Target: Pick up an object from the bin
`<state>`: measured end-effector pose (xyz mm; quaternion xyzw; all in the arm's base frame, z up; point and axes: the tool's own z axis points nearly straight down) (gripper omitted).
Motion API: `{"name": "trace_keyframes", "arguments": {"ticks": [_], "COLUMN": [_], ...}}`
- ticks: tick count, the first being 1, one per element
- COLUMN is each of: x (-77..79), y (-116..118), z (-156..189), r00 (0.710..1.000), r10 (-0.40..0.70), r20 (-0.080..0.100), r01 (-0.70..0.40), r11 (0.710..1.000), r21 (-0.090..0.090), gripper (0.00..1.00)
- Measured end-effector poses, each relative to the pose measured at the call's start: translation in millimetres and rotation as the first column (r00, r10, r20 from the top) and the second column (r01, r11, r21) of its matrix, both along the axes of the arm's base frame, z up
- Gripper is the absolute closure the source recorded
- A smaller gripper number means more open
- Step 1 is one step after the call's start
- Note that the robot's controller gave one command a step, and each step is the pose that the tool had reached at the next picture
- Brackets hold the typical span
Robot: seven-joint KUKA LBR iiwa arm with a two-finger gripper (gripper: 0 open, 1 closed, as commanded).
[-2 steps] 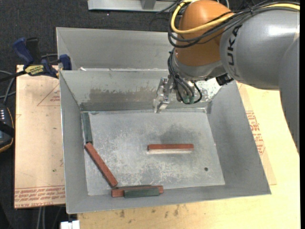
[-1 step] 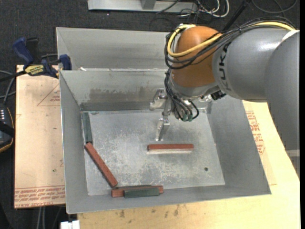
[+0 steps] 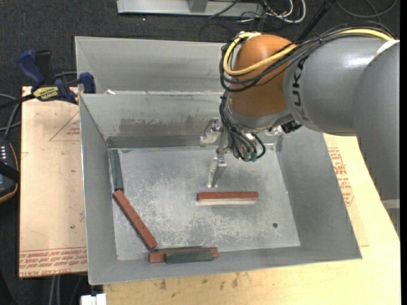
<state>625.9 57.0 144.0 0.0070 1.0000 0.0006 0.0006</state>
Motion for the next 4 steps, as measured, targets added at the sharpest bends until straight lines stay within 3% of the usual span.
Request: {"name": "trace_keyframes", "arguments": {"ticks": [1, 2, 3, 4], "x": [-24.5, -55.1, -55.1, -46.7], "y": [-27.5, -38.4, -38.5, -28.6], "z": [-20.6, -64.2, -64.2, 58.4], "r00": [0.993, 0.978, 0.978, 0.975], "r10": [0.120, 0.207, 0.207, 0.220], "r20": [0.007, 0.021, 0.021, 0.002], "r01": [-0.120, -0.207, -0.207, -0.220], "r11": [0.993, 0.978, 0.978, 0.975], "r21": [0.002, -0.005, -0.005, -0.001], "gripper": [0.00, 1.00, 1.00, 1.00]}}
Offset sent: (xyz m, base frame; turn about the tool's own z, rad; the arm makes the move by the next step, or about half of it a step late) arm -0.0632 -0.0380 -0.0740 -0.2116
